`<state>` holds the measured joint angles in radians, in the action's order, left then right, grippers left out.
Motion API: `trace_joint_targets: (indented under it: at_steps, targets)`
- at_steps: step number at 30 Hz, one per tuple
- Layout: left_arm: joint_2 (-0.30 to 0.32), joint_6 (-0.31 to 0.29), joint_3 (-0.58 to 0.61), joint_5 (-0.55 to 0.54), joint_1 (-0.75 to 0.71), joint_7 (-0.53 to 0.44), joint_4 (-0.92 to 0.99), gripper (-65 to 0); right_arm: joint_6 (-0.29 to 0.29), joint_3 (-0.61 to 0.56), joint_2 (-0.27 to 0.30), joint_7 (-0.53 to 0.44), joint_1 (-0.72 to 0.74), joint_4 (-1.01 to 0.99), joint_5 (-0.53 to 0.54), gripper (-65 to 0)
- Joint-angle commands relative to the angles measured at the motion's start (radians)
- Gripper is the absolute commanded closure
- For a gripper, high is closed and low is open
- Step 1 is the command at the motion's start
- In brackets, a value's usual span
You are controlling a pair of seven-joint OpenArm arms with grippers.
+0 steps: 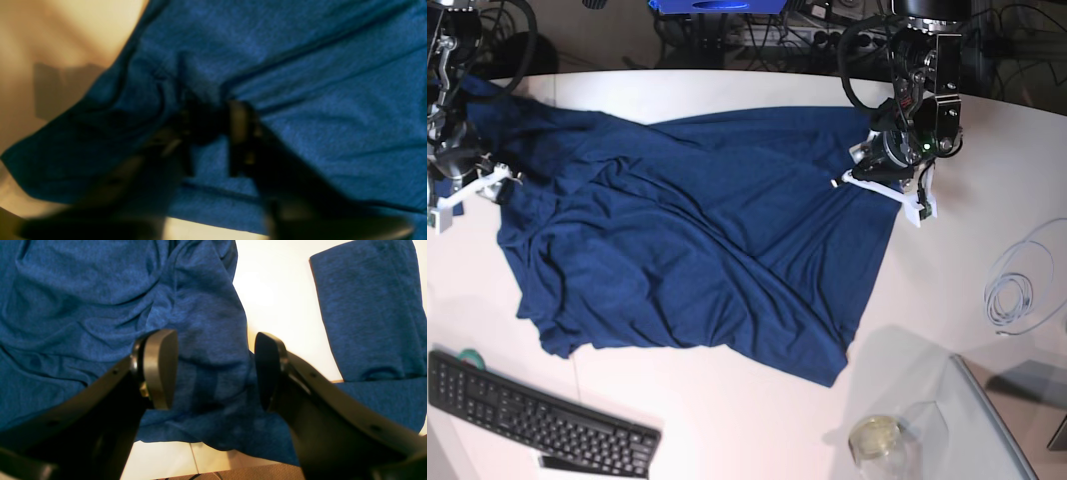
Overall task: Layout the t-shirt on the table in an organized manner, then fold the t-shirt properly
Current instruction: 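Grasp the shirt edge with the left gripper and pull it outward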
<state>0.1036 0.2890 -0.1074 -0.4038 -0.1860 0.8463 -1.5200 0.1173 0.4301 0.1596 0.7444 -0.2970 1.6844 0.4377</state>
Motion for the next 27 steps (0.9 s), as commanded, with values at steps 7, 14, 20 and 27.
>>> trace_joint_targets:
  at_steps: [7, 14, 20, 27]
  targets:
    - [0.006, 0.002, -0.001, -0.002, 0.01, -0.011, -0.072, 0.0, 0.009, 0.005, 0.013, -0.018, 0.005, 0.013, 0.006, -34.7]
    - [0.006, 0.034, -0.001, -0.002, -0.025, -0.009, -0.221, 0.0, 0.009, 0.005, 0.013, -0.018, 0.005, 0.013, 0.006, -34.7]
    - [0.031, 0.102, 0.002, -0.005, -0.056, -0.008, -0.359, 0.0, 0.009, 0.003, 0.013, -0.018, 0.005, 0.013, 0.006, -34.7]
    - [0.055, 0.128, 0.001, -0.007, -0.073, -0.008, -0.451, 0.0, 0.011, 0.003, 0.013, -0.018, 0.005, 0.012, 0.006, -34.7]
